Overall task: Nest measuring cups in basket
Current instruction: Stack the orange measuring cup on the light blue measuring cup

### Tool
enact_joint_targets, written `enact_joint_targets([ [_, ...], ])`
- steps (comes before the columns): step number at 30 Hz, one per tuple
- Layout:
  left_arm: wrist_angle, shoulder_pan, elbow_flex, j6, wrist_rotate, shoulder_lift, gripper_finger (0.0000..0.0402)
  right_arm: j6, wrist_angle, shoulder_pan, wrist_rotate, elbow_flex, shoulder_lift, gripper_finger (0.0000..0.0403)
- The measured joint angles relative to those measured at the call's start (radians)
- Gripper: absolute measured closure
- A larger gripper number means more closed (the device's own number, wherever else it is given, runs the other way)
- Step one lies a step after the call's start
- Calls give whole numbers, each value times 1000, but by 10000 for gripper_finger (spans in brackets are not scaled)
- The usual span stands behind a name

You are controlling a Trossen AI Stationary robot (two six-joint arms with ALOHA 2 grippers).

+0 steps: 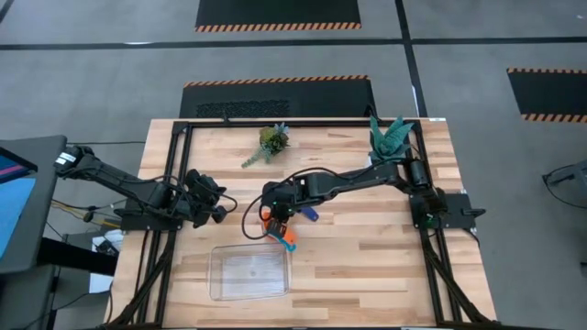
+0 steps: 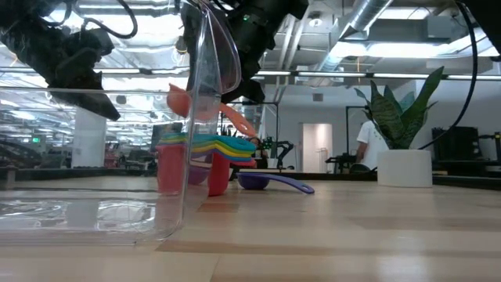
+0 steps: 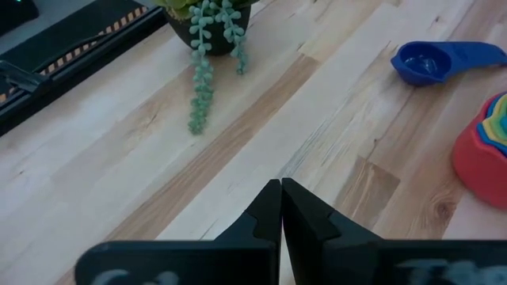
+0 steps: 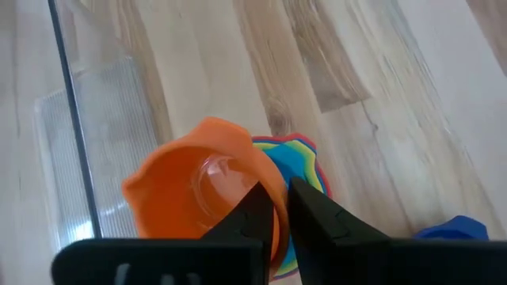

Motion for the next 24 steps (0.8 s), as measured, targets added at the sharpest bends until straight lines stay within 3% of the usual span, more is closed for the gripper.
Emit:
enact_joint_targets([
  [19, 0, 0, 0, -1, 0, 0, 401, 54, 0, 29, 23, 0, 0, 339],
  [24, 0, 0, 0, -1, 0, 0, 401, 54, 0, 34, 24, 0, 0, 323],
])
